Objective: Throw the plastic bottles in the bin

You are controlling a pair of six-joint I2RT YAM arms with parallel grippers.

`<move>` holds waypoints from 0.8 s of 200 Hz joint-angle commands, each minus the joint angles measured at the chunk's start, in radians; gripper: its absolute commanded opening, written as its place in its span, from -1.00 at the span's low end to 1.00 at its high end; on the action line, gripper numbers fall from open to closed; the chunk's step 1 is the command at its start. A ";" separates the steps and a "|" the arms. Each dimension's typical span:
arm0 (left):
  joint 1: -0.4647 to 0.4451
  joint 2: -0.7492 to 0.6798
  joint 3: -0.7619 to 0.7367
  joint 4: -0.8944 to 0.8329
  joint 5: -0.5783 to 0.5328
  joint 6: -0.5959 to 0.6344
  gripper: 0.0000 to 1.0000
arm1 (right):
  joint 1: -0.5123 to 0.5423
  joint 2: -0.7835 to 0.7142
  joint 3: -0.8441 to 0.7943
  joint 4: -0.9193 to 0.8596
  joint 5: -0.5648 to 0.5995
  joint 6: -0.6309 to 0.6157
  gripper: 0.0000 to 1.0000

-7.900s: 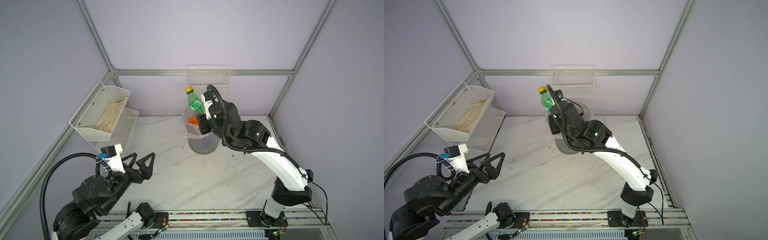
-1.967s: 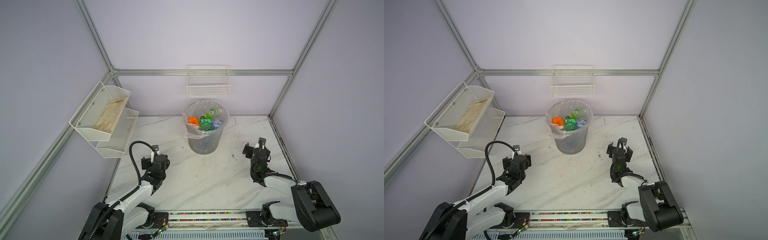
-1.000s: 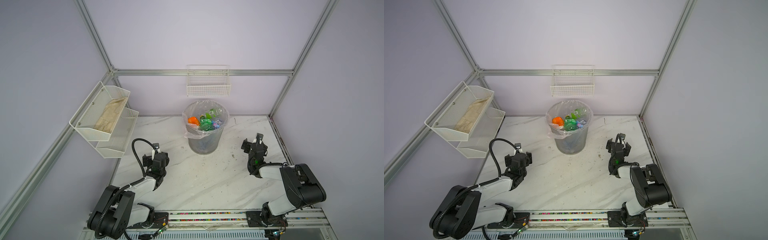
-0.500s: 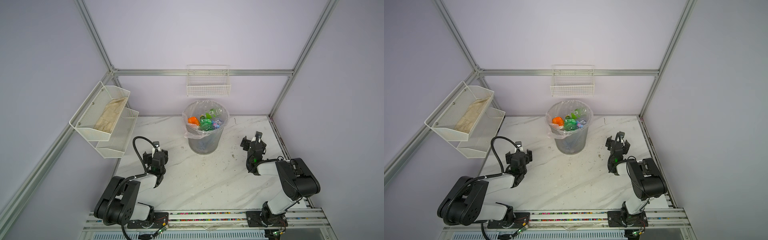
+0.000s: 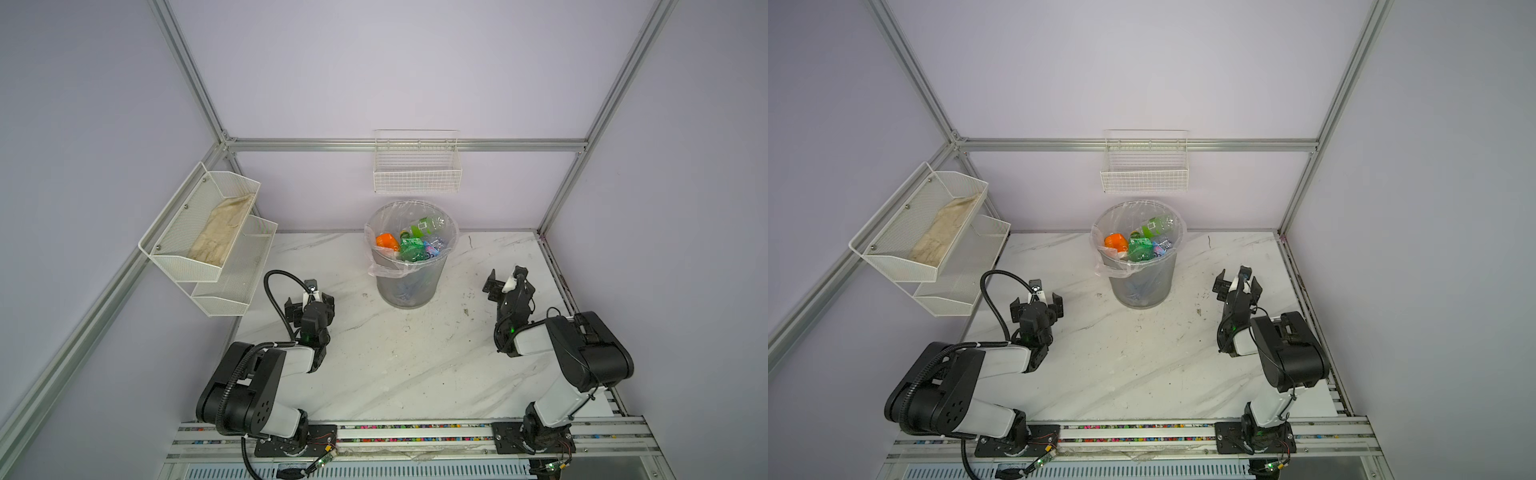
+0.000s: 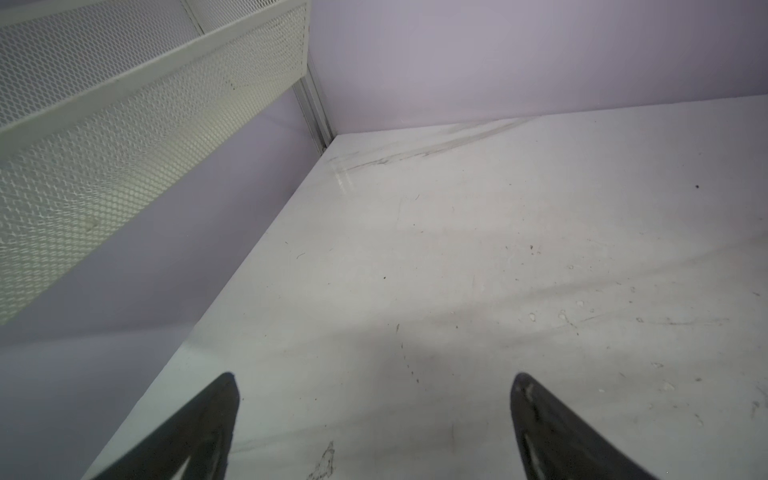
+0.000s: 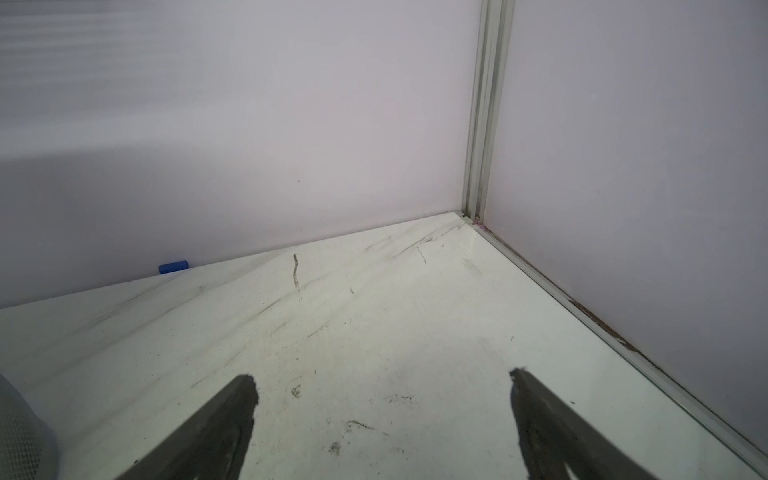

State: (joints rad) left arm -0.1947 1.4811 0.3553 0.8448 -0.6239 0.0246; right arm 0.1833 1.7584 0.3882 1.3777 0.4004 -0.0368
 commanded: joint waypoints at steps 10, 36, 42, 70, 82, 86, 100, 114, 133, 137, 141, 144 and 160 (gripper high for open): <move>0.026 0.092 -0.093 0.427 0.025 0.062 1.00 | 0.013 0.048 -0.093 0.316 -0.032 -0.040 0.95; 0.024 0.046 -0.110 0.364 0.033 0.031 1.00 | 0.004 0.049 -0.099 0.335 -0.040 -0.059 0.95; 0.022 0.054 -0.118 0.380 0.034 0.040 1.00 | 0.004 0.056 -0.099 0.350 -0.038 -0.063 0.95; -0.004 0.084 -0.162 0.525 0.042 0.077 1.00 | 0.004 0.065 -0.124 0.408 -0.066 -0.077 0.95; -0.016 0.085 -0.179 0.554 0.051 0.088 1.00 | 0.005 0.084 -0.143 0.469 -0.084 -0.089 0.94; -0.021 0.089 -0.184 0.567 0.055 0.093 1.00 | 0.006 0.090 -0.150 0.488 -0.087 -0.092 0.94; -0.037 0.114 -0.211 0.642 0.071 0.122 1.00 | 0.010 0.081 -0.162 0.489 -0.091 -0.092 0.90; -0.058 0.119 -0.229 0.659 0.104 0.143 0.99 | 0.015 0.078 -0.169 0.489 -0.091 -0.088 0.87; -0.059 0.120 -0.233 0.659 0.127 0.146 1.00 | 0.019 0.072 -0.179 0.493 -0.091 -0.075 0.87; -0.056 0.122 -0.232 0.659 0.130 0.146 1.00 | 0.019 0.074 -0.178 0.494 -0.090 -0.074 0.87; -0.053 0.125 -0.230 0.659 0.137 0.146 1.00 | 0.018 0.073 -0.179 0.494 -0.090 -0.075 0.87; -0.050 0.127 -0.230 0.659 0.144 0.144 1.00 | 0.019 0.074 -0.177 0.494 -0.090 -0.075 0.87; -0.012 0.153 -0.213 0.652 0.195 0.128 1.00 | 0.018 0.076 -0.174 0.492 -0.087 -0.069 0.95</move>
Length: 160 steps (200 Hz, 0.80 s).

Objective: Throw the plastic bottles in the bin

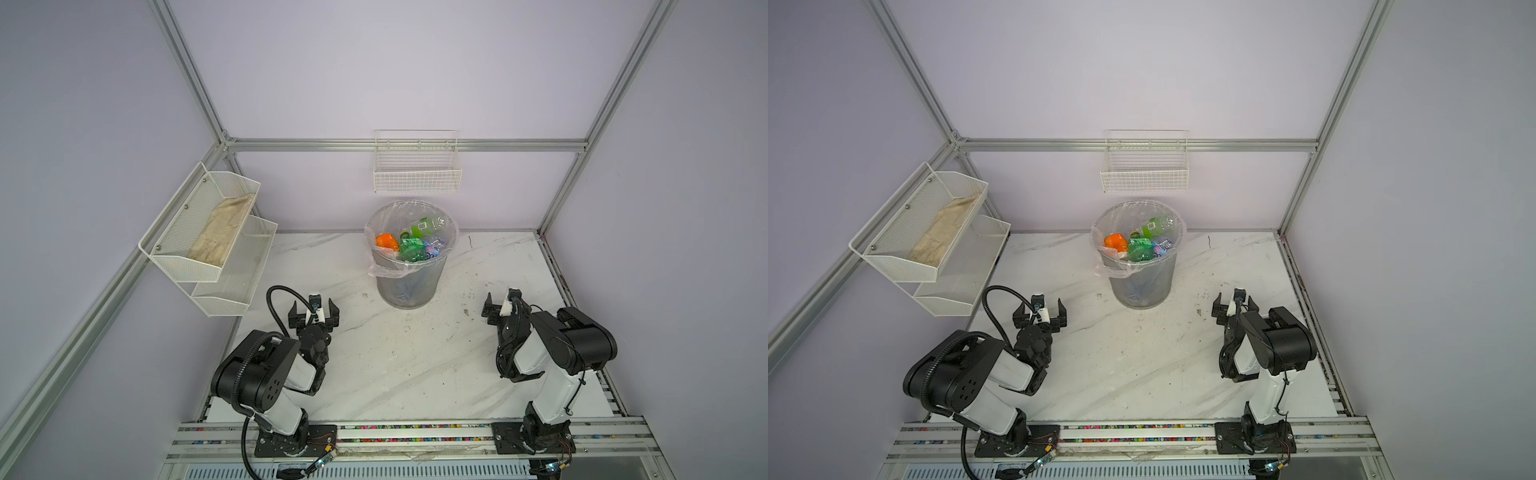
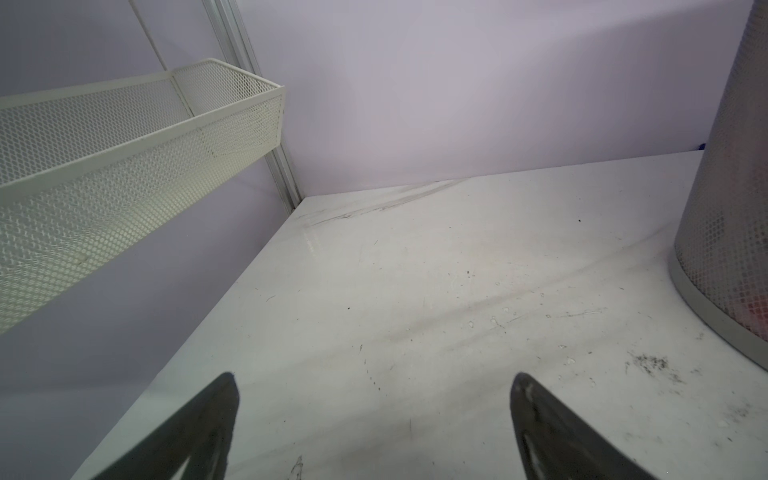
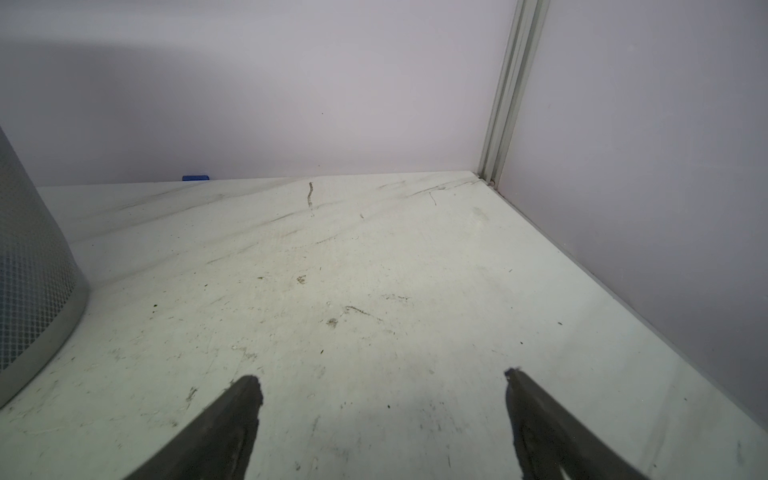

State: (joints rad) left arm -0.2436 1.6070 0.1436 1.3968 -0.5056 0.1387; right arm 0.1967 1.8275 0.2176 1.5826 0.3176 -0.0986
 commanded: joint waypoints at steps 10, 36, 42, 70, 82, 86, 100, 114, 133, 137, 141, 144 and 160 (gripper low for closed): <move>0.059 0.047 0.015 0.105 0.085 0.005 0.99 | 0.006 0.012 0.001 0.287 0.001 -0.004 0.95; 0.095 0.051 0.058 0.050 0.091 -0.025 0.99 | 0.004 0.024 0.017 0.284 0.017 -0.003 0.95; 0.103 0.035 0.072 -0.002 0.097 -0.037 0.99 | 0.004 0.029 0.025 0.285 0.024 -0.006 0.95; 0.195 -0.023 0.221 -0.399 0.214 -0.131 0.99 | -0.008 -0.009 0.092 0.103 0.044 0.027 0.95; 0.242 -0.037 0.251 -0.485 0.288 -0.170 0.99 | -0.029 -0.027 0.156 -0.039 0.034 0.043 0.95; 0.243 -0.037 0.251 -0.491 0.289 -0.171 0.99 | -0.036 -0.029 0.178 -0.087 0.031 0.056 0.95; 0.244 -0.031 0.245 -0.468 0.294 -0.164 0.99 | -0.064 -0.036 0.246 -0.233 0.013 0.099 0.95; 0.244 -0.029 0.242 -0.458 0.294 -0.162 0.99 | -0.074 -0.038 0.244 -0.223 -0.002 0.086 0.95; 0.244 -0.031 0.239 -0.452 0.294 -0.162 0.99 | -0.074 -0.039 0.238 -0.212 0.003 0.070 0.95; 0.244 -0.032 0.238 -0.450 0.295 -0.161 1.00 | -0.074 -0.039 0.237 -0.209 0.005 0.067 0.95; 0.244 -0.031 0.235 -0.446 0.294 -0.160 1.00 | -0.074 -0.040 0.235 -0.204 0.006 0.067 0.95; 0.244 -0.031 0.235 -0.445 0.295 -0.159 1.00 | -0.075 -0.041 0.232 -0.203 0.006 0.067 0.95; 0.244 -0.032 0.234 -0.443 0.294 -0.160 1.00 | -0.075 -0.041 0.234 -0.203 0.001 0.067 0.95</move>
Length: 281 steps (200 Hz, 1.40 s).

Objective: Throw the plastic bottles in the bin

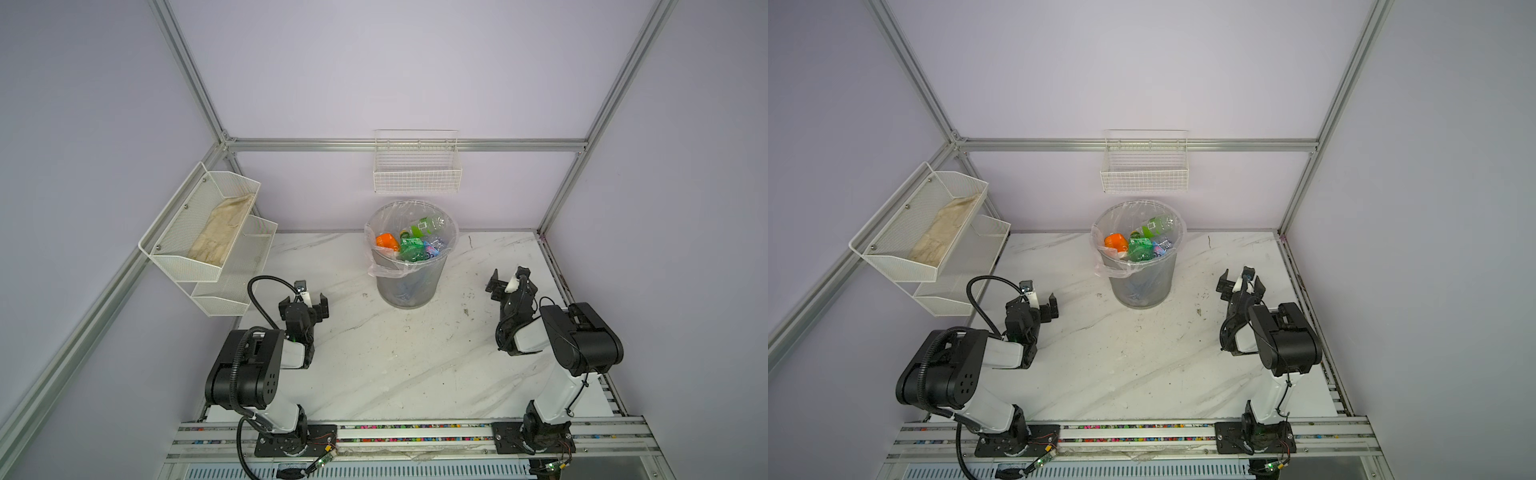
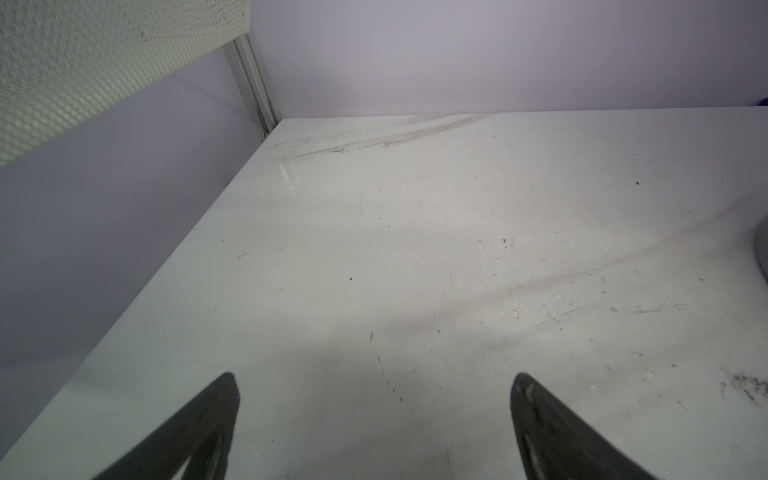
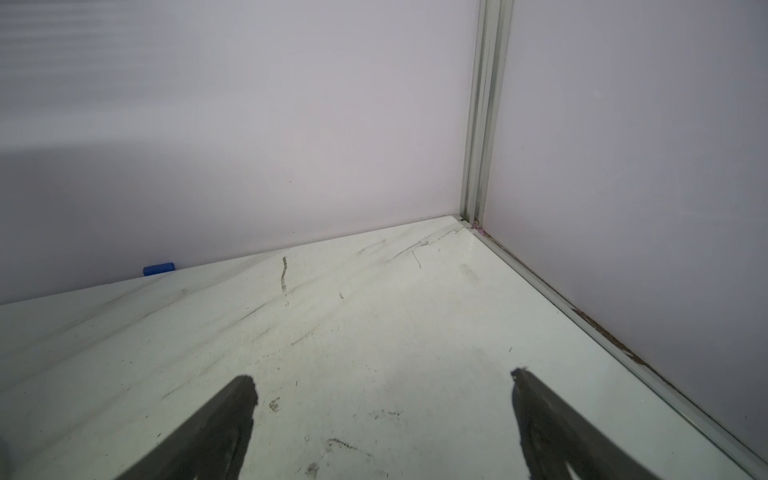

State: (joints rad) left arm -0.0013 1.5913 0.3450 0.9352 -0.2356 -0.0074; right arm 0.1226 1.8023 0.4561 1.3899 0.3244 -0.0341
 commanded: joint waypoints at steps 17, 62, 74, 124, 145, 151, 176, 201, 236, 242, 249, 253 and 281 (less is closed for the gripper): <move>0.001 -0.016 0.032 0.019 0.028 -0.014 0.99 | 0.000 -0.015 -0.002 -0.013 -0.012 0.004 0.95; -0.002 -0.022 0.026 0.024 0.086 0.011 0.94 | -0.013 -0.024 -0.006 -0.034 -0.239 -0.052 0.95; -0.010 -0.027 0.002 0.062 0.100 0.028 0.89 | -0.027 -0.025 -0.010 -0.024 -0.307 -0.067 0.95; 0.035 -0.018 0.045 -0.011 0.183 -0.008 0.99 | -0.046 -0.015 0.018 -0.066 -0.255 -0.006 0.95; 0.036 -0.016 0.037 0.004 0.184 -0.003 0.99 | -0.046 -0.015 0.019 -0.068 -0.255 -0.006 0.95; 0.036 -0.017 0.038 0.004 0.183 -0.003 0.99 | -0.046 -0.017 0.018 -0.067 -0.255 -0.006 0.95; 0.032 -0.021 0.031 0.016 0.151 -0.005 0.99 | -0.046 -0.018 0.017 -0.065 -0.252 -0.014 0.95; 0.003 -0.024 0.029 0.015 0.093 0.011 0.99 | -0.046 -0.021 0.015 -0.061 -0.245 -0.027 0.95; -0.012 -0.021 0.028 0.020 0.052 0.012 0.99 | -0.046 -0.021 0.013 -0.061 -0.245 -0.026 0.95; -0.011 -0.021 0.028 0.020 0.052 0.013 0.99 | -0.046 -0.021 0.013 -0.061 -0.245 -0.026 0.95; -0.011 -0.021 0.029 0.022 0.052 0.012 0.99 | -0.046 -0.021 0.014 -0.060 -0.245 -0.026 0.95; -0.011 -0.021 0.028 0.021 0.052 0.012 0.99 | -0.046 -0.020 0.013 -0.061 -0.245 -0.026 0.95; -0.012 -0.021 0.028 0.021 0.053 0.012 0.99 | -0.047 -0.022 0.014 -0.061 -0.245 -0.027 0.95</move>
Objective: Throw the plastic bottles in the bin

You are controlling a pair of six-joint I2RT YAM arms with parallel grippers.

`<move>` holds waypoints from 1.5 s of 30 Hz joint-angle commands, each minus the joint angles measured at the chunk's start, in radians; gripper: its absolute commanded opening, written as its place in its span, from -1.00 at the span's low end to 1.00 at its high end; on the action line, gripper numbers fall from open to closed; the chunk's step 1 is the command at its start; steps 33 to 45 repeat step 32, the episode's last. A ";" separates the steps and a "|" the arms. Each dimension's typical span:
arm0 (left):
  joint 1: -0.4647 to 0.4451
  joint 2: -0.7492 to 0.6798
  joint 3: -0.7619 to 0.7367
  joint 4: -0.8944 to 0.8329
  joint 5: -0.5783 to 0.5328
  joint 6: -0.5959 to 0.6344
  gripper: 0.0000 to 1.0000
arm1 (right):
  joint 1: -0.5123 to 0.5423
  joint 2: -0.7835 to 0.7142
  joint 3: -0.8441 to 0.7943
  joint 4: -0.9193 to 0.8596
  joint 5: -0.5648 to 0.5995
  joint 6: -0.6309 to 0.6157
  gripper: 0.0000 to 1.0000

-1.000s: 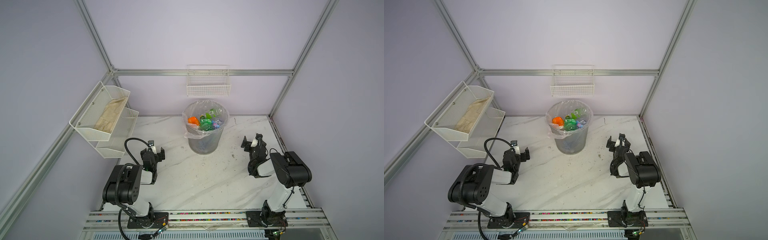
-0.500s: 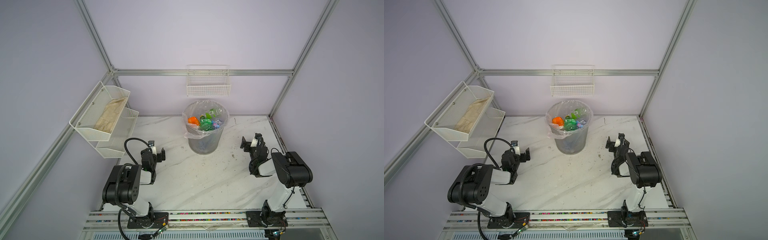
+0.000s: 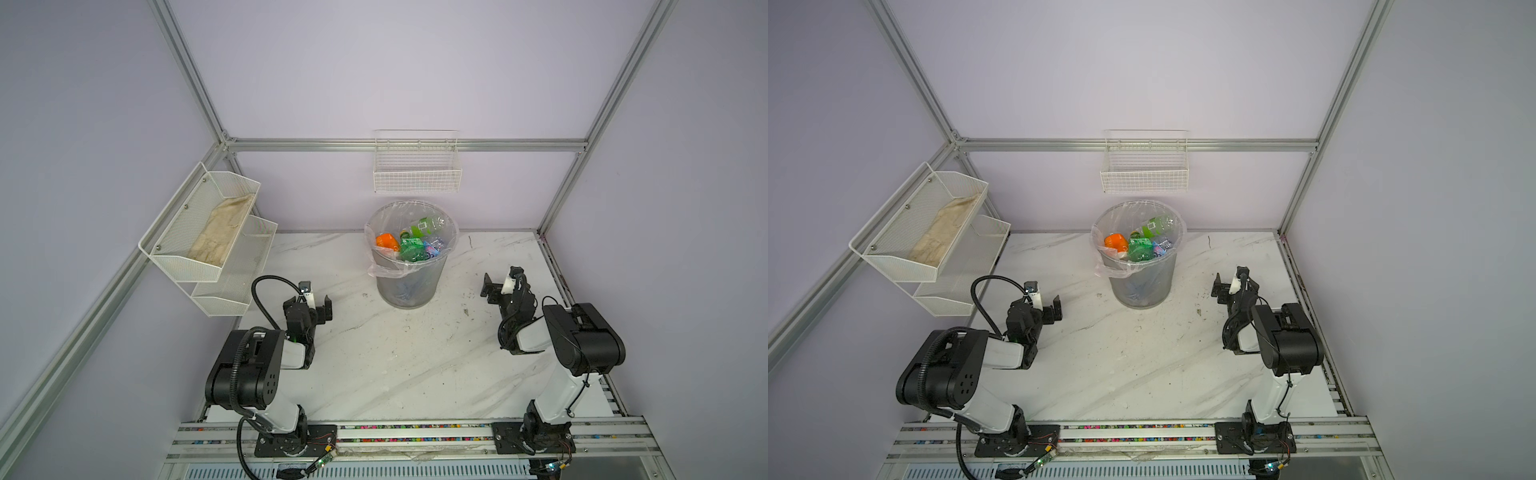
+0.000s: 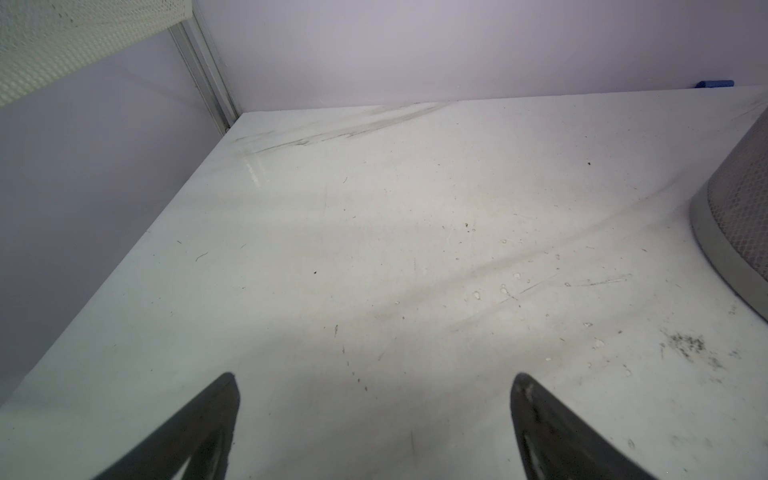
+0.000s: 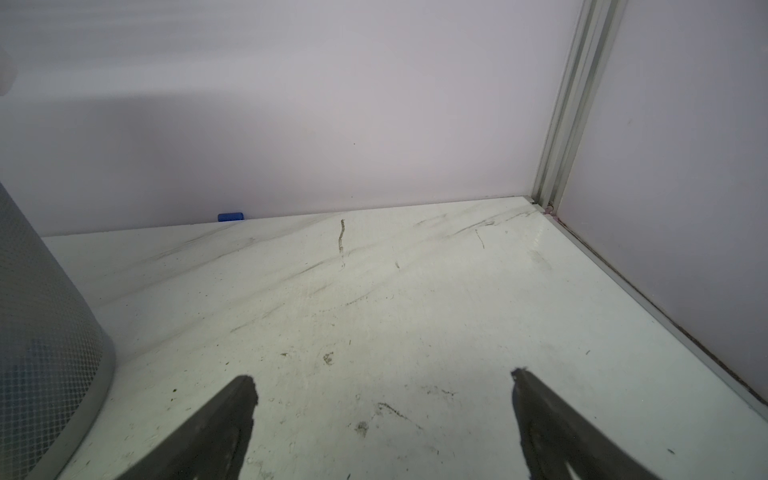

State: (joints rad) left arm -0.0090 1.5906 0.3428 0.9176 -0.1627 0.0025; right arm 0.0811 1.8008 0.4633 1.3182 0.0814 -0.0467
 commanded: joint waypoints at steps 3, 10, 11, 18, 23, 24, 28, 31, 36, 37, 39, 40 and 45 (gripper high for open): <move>-0.004 -0.020 0.031 0.038 -0.021 0.003 0.99 | -0.004 -0.020 0.006 0.010 -0.002 -0.016 0.95; -0.003 -0.020 0.032 0.038 -0.020 0.002 0.99 | -0.004 -0.022 0.007 0.011 -0.002 -0.016 0.95; -0.003 -0.020 0.031 0.038 -0.020 0.003 0.99 | -0.004 -0.021 0.005 0.011 -0.002 -0.016 0.95; 0.009 -0.020 0.040 0.023 0.002 0.001 0.99 | -0.004 -0.021 0.007 0.010 -0.002 -0.015 0.95; 0.010 -0.021 0.037 0.026 0.000 -0.002 0.99 | -0.004 -0.021 0.005 0.011 -0.002 -0.015 0.95; 0.009 -0.020 0.037 0.026 0.001 -0.002 0.99 | -0.004 -0.021 0.005 0.010 -0.001 -0.015 0.95; 0.009 -0.020 0.037 0.027 0.000 -0.002 0.99 | -0.004 -0.016 0.013 0.002 -0.005 -0.014 0.95; 0.009 -0.018 0.038 0.026 -0.001 -0.004 0.99 | -0.004 -0.021 0.007 0.009 -0.001 -0.015 0.95; 0.012 -0.011 0.040 0.029 0.002 -0.006 1.00 | -0.004 -0.019 0.007 0.009 -0.003 -0.014 0.95; 0.012 -0.011 0.040 0.029 0.002 -0.006 1.00 | -0.004 -0.019 0.007 0.009 -0.003 -0.014 0.95; 0.012 -0.011 0.040 0.029 0.002 -0.006 1.00 | -0.004 -0.019 0.007 0.009 -0.003 -0.014 0.95; 0.012 -0.011 0.040 0.029 0.002 -0.006 1.00 | -0.004 -0.019 0.007 0.009 -0.003 -0.014 0.95; 0.012 -0.011 0.040 0.029 0.002 -0.006 1.00 | -0.004 -0.019 0.007 0.009 -0.003 -0.014 0.95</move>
